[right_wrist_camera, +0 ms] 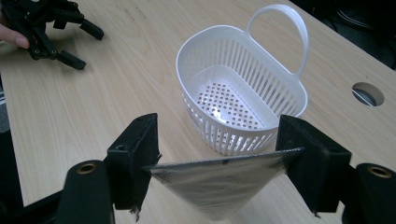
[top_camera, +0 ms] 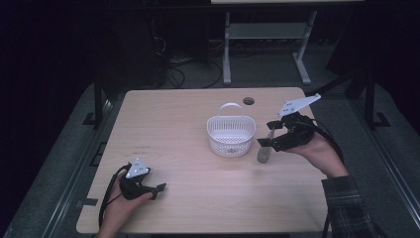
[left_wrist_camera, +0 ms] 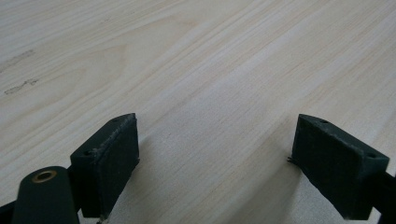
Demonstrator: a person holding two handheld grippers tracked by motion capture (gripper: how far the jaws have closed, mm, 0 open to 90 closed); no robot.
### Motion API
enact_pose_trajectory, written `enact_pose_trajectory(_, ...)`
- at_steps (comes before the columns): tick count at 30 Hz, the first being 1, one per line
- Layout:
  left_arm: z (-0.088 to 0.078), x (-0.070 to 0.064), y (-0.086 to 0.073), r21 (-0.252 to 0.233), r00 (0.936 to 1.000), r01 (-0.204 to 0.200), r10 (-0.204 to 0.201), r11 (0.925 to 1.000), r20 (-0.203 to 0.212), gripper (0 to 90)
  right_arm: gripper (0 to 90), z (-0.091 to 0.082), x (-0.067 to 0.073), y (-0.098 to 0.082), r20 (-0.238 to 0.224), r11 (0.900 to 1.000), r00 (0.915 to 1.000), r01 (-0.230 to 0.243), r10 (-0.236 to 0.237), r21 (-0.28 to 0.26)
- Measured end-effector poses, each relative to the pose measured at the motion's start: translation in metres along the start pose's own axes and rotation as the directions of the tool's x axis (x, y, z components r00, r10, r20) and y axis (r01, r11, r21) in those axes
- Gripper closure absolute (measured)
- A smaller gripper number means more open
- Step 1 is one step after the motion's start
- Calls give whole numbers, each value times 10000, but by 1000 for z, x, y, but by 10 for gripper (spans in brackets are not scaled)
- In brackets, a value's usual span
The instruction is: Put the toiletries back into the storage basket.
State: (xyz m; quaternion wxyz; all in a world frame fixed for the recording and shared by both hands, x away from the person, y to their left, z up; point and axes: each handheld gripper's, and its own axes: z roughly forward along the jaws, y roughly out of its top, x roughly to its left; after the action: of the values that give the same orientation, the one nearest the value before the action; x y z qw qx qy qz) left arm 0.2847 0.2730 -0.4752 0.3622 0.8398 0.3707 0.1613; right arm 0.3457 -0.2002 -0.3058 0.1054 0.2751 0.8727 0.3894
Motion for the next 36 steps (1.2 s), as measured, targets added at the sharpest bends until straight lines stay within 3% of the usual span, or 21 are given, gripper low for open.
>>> enact_pose_trajectory(36, 0, 0, 0, 4, 10000, -6, 6, 10000, 2, 137, 300, -16, -18, 55, -42, 9958, 9999, 113, -117, -908)
